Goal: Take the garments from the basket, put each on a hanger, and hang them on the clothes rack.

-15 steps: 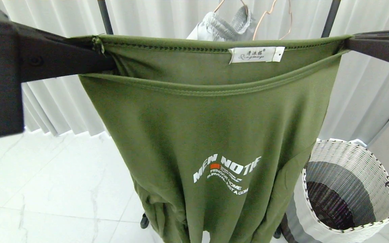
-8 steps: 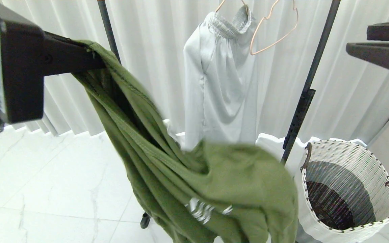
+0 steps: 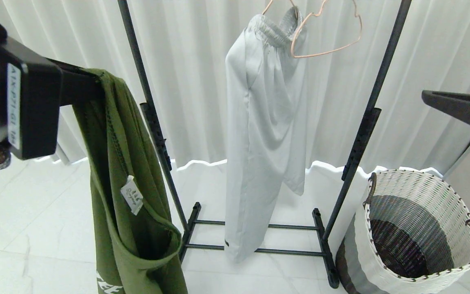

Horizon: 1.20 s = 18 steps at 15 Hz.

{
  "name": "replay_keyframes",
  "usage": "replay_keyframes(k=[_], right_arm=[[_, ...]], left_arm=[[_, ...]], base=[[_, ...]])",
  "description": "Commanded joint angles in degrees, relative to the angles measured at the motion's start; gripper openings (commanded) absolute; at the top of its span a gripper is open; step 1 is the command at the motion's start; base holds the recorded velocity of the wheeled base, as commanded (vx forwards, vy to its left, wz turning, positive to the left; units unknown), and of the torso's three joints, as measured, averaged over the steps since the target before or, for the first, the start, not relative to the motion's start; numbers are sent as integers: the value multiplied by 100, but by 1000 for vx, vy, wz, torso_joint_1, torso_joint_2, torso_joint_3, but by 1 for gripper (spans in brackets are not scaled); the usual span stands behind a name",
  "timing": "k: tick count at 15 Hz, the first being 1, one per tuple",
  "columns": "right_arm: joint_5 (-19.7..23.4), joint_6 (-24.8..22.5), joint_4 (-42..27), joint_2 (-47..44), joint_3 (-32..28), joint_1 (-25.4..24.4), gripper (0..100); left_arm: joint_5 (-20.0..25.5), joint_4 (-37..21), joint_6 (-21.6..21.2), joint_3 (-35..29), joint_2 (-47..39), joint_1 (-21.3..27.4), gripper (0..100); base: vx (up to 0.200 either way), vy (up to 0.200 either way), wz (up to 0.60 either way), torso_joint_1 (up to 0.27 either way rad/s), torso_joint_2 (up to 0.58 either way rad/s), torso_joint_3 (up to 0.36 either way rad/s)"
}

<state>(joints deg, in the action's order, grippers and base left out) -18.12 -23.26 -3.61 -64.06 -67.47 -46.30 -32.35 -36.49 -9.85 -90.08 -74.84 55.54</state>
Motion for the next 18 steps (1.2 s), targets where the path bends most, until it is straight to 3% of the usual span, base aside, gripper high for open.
replay_keyframes(k=[1, 4, 8, 10, 11, 13, 18], right_arm=[[-228, -311, -571, 122, -29, 1009, 100], [-210, -618, -887, 183, 138, 1984, 100], [-254, -1181, -834, 307, 481, 2547, 100], [-236, -1163, -834, 350, 551, 2644, 100], [-219, -1049, -834, 359, 542, 2644, 100], [-210, -337, -852, 324, 551, 2644, 100], [-140, 524, -852, 342, 560, 2635, 100]], left_arm=[[1, 1, -17, 131, 136, -43, 0], [1, 1, -140, 298, 321, -43, 0], [1, 1, -149, 359, 356, -52, 0], [1, 1, -149, 368, 356, -52, 0], [1, 1, -149, 386, 365, -52, 0], [1, 1, -149, 403, 365, -52, 0], [1, 1, -149, 421, 356, -52, 0]], base=[[0, 0, 0, 0, 0, 0], [0, 0, 0, 0, 0, 0], [0, 0, 0, 0, 0, 0], [0, 0, 0, 0, 0, 0], [0, 0, 0, 0, 0, 0], [0, 0, 0, 0, 0, 0], [0, 0, 0, 0, 0, 0]])
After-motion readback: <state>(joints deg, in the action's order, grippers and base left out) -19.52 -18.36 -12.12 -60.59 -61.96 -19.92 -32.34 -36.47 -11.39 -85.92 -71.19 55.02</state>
